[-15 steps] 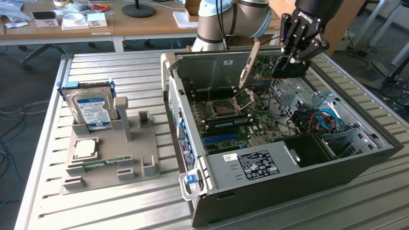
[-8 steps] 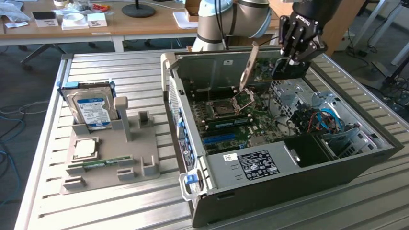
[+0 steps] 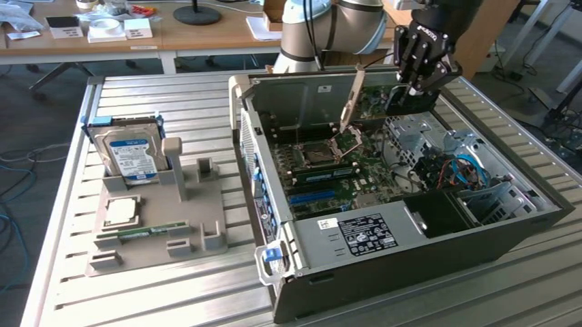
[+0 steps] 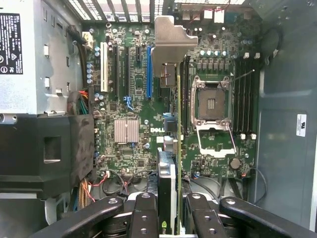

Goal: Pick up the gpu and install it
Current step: 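Insert the gpu into the slot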

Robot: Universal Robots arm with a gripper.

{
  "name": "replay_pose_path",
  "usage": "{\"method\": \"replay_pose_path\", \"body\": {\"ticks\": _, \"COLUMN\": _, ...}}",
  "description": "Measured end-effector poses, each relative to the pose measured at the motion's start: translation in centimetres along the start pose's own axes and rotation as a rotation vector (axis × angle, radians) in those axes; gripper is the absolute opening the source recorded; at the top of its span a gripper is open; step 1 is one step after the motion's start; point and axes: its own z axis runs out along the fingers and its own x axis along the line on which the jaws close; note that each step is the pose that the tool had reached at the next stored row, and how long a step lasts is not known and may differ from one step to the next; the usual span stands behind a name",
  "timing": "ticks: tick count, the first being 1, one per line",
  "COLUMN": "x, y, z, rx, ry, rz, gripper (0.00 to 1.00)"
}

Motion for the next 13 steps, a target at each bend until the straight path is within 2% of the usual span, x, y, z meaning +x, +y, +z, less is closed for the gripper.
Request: {"method": "replay_pose_path", "body": {"ticks": 13, "x": -0.04, "y": 0.31, "z": 0.12, "rx": 0.0001, "ry": -0.0001, "rz": 0.000, "gripper": 0.27}}
